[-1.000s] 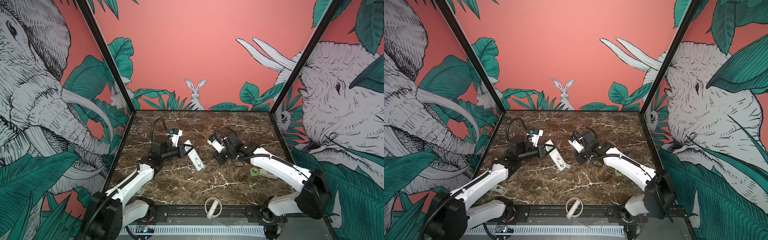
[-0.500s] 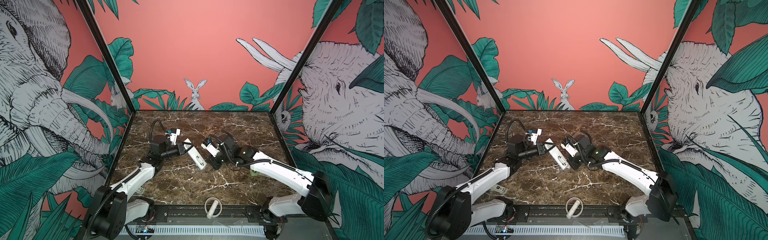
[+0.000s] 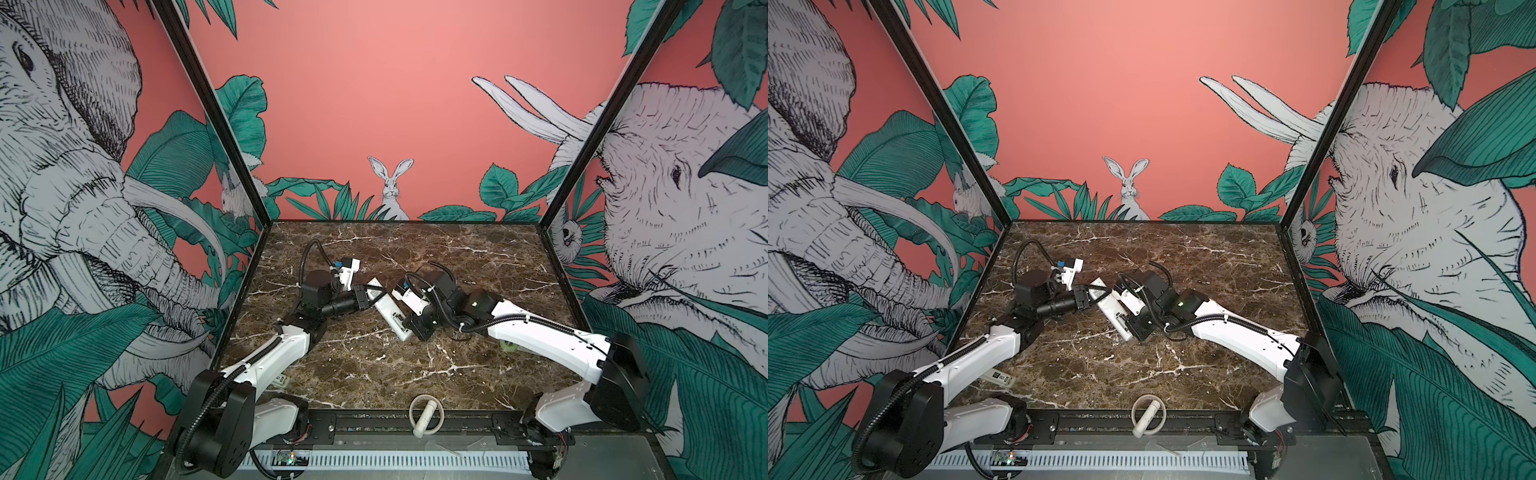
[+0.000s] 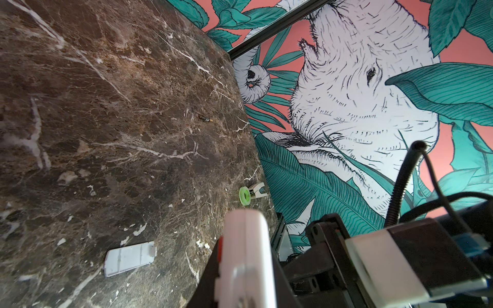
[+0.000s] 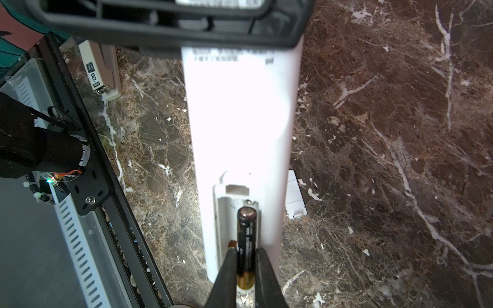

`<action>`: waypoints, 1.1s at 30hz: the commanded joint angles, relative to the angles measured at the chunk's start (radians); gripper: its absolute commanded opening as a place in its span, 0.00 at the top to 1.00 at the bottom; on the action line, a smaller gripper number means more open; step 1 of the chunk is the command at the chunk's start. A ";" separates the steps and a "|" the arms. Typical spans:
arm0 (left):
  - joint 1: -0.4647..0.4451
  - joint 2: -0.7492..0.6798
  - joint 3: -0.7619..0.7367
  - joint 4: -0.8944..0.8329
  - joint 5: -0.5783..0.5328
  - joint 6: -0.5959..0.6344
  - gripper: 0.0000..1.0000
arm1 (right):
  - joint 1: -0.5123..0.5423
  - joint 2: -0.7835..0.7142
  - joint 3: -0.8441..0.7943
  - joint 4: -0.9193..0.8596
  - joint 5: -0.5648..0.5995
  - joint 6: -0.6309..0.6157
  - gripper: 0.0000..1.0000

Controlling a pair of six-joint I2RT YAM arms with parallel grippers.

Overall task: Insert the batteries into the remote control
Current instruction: 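Carry the battery over the remote's open compartment with the right gripper, then lower the battery into the compartment with the right gripper while the left holds the remote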

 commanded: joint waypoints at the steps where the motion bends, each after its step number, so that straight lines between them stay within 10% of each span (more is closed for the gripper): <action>1: 0.007 -0.006 -0.007 0.054 0.024 -0.028 1.00 | 0.009 0.014 0.032 -0.027 0.025 -0.008 0.86; 33: 0.021 -0.020 -0.035 0.047 0.012 -0.019 1.00 | 0.070 0.211 0.271 -0.307 0.137 -0.014 0.86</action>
